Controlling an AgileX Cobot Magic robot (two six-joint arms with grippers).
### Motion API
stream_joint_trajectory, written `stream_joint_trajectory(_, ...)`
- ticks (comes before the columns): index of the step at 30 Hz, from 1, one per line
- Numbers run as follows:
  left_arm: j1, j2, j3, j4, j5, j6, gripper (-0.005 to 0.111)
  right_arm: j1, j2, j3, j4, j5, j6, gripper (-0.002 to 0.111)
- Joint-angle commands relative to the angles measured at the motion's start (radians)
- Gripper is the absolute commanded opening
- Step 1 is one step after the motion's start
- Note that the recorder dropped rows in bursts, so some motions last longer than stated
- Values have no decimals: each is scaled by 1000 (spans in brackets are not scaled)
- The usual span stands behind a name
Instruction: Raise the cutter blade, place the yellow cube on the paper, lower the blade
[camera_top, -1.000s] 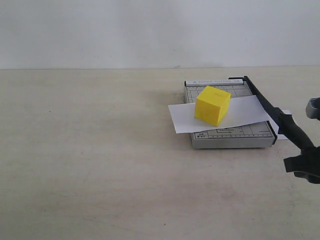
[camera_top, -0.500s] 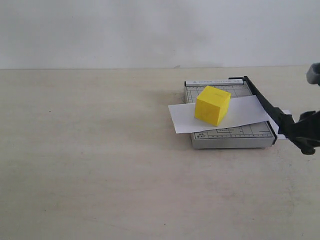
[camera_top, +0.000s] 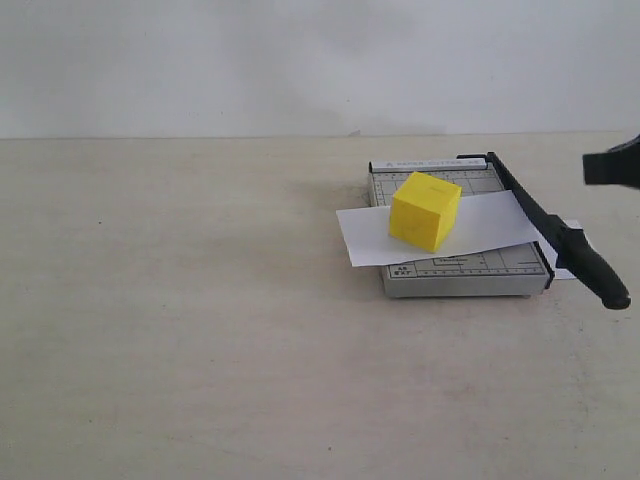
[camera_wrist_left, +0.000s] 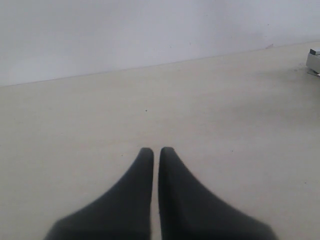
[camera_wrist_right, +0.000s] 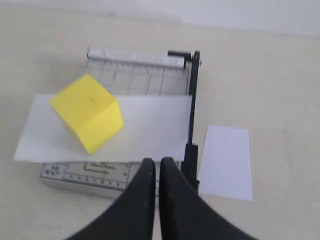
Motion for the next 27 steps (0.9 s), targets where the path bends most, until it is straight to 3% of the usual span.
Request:
stream_joint_trajectory(1,-1,-2,3,-10,-7,3,4,-1,-222,85,182,-40,-132,0)
stream_joint_trajectory(8,-1,-2,3,-10,-9,3,4,-1,-641,264,271,-40,-124,0)
stream_joint_trajectory(14,-1,-2,3,-10,-9,3,4,-1,-928,340,278,-13,38,0)
stream_joint_trajectory(21,-1,-2,3,-10,-5,3,4,-1,-1088,340,278,-4,62,0)
stream_joint_trajectory(27,-1,-2,3,-10,-5,3,4,-1,-1095,340,278,-6,62,0)
